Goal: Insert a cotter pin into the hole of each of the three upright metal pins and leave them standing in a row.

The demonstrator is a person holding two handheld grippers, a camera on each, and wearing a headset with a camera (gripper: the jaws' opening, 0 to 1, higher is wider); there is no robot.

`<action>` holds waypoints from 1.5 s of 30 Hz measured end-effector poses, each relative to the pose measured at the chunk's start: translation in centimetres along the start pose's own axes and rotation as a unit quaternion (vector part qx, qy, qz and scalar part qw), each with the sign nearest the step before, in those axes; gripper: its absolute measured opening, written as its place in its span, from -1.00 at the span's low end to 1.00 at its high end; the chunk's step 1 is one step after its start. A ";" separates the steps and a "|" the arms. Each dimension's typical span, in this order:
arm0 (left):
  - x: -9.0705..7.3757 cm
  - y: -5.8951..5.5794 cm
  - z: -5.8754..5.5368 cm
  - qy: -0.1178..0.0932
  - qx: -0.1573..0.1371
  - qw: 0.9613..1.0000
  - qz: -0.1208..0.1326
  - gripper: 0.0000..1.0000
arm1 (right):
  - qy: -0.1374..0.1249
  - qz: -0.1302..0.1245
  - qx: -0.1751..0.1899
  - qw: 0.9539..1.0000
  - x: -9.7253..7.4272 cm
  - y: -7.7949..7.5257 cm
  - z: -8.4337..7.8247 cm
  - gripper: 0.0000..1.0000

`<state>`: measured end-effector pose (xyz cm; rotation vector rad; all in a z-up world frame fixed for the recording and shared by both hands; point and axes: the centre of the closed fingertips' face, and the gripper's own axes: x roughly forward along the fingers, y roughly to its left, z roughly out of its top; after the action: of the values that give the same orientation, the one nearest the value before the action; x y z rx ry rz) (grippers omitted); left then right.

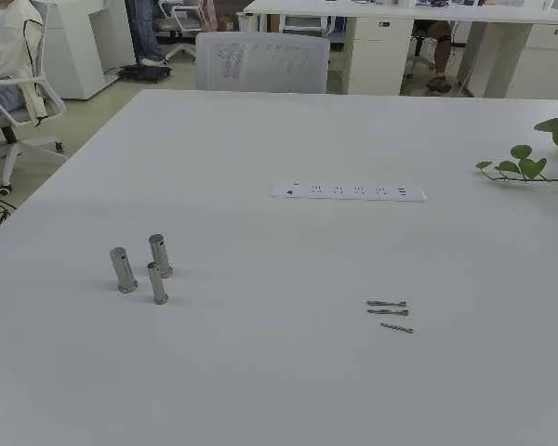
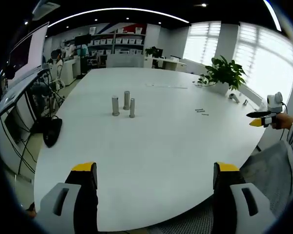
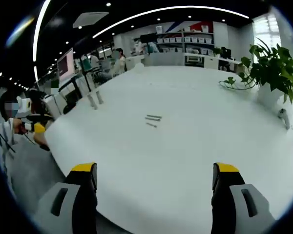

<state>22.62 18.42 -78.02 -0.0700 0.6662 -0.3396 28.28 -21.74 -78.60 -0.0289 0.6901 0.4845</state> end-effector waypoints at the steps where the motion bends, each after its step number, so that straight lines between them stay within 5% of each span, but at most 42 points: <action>1: 0.0 0.0 0.0 0.000 0.000 1.000 0.000 0.97 | 0.000 0.000 0.001 1.000 0.0 0.0 0.0 0.97; 15: 0.2 -0.2 0.0 0.008 -0.001 1.000 -0.002 0.98 | -0.009 -0.009 0.028 1.000 0.2 -0.5 0.3 1.00; 45: 0.1 0.2 -0.1 0.009 -0.014 1.000 -0.006 0.98 | 0.011 0.009 0.004 1.000 0.8 0.7 0.1 1.00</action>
<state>22.69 18.53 -78.21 -0.0973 0.6885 -0.3439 28.55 -20.75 -78.98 -0.0200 0.7136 0.4983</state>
